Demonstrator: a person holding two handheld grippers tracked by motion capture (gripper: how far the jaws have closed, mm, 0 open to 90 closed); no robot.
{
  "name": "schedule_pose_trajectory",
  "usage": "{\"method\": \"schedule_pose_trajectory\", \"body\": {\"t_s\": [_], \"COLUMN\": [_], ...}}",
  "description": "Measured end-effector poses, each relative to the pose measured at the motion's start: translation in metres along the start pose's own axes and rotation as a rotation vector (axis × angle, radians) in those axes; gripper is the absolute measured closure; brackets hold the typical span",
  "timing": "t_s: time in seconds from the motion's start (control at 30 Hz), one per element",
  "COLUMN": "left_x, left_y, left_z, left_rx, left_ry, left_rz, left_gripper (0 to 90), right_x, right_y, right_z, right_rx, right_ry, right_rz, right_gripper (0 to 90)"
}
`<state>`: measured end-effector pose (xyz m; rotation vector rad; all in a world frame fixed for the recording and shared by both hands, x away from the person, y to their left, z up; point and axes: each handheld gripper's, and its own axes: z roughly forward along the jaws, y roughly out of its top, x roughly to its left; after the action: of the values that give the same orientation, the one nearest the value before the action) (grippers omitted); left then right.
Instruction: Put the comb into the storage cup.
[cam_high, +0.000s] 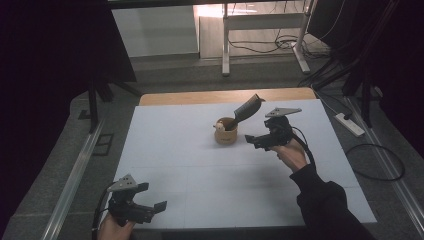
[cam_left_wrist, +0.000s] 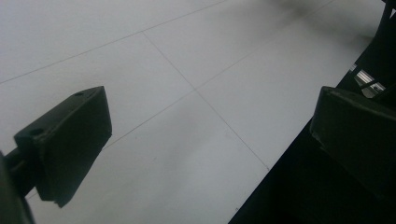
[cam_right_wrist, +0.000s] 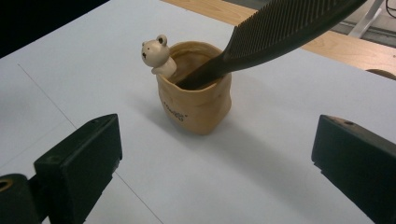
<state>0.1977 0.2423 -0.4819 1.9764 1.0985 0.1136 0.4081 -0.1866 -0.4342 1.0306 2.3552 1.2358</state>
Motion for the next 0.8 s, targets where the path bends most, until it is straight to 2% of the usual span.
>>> {"method": "schedule_pose_trajectory", "body": {"t_s": [0.8], "left_x": [0.0], "left_y": [0.0], "left_z": [0.0], "left_rx": [-0.004], "left_ry": [0.007], "left_rz": [-0.005], "left_gripper": [0.0], "right_x": [0.012], "right_y": [-0.008], "right_z": [-0.014], "right_rx": [0.031], "right_ry": [0.005], "right_rz": [-0.033], "right_gripper": [1.3]}}
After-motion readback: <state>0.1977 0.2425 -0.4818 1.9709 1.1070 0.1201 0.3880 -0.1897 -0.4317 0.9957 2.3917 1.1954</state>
